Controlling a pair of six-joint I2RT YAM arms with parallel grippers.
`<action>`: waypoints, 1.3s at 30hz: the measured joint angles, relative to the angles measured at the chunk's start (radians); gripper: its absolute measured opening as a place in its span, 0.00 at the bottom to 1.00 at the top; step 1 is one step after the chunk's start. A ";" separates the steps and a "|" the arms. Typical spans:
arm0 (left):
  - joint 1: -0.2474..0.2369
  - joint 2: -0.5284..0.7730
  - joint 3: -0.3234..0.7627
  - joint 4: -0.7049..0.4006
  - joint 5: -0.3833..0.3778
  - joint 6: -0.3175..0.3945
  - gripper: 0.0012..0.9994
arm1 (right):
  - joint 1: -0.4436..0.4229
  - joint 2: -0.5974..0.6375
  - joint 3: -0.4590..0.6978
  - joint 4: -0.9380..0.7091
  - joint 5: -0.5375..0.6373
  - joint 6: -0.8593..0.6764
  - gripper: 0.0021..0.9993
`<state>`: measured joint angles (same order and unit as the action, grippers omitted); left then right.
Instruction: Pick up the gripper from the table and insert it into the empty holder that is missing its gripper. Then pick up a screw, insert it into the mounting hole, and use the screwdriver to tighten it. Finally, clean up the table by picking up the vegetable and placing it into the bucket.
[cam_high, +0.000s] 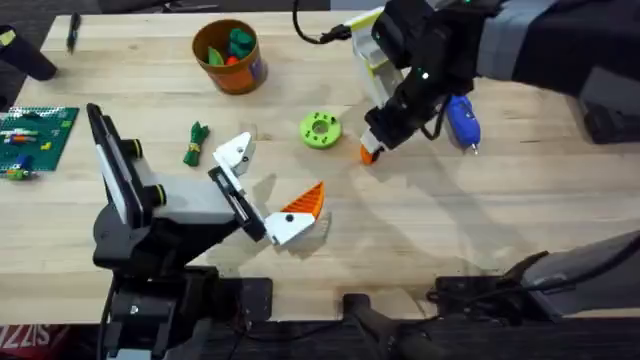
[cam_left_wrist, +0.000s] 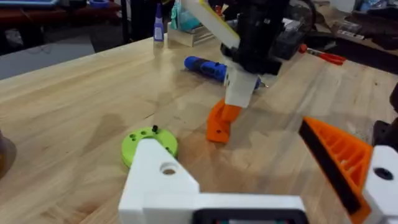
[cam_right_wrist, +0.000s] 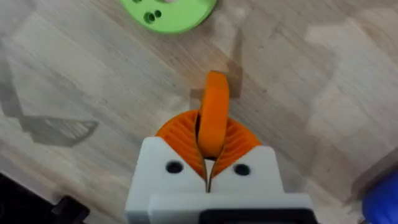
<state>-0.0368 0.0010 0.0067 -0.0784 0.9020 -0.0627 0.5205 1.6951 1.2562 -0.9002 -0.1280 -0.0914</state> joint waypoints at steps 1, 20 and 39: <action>0.000 0.000 0.000 0.000 0.000 0.000 0.99 | 0.000 0.000 0.017 -0.035 0.000 0.010 0.01; 0.000 0.000 0.000 0.000 0.000 0.000 0.99 | -0.140 -0.493 -0.190 0.099 -0.400 0.203 0.00; 0.000 0.000 0.000 -0.006 0.042 0.000 0.99 | -0.187 -0.043 -0.364 0.663 -1.328 0.264 0.00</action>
<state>-0.0368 0.0010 0.0067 -0.0845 0.9443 -0.0627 0.3335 1.6523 0.8925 -0.2376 -1.4560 0.1722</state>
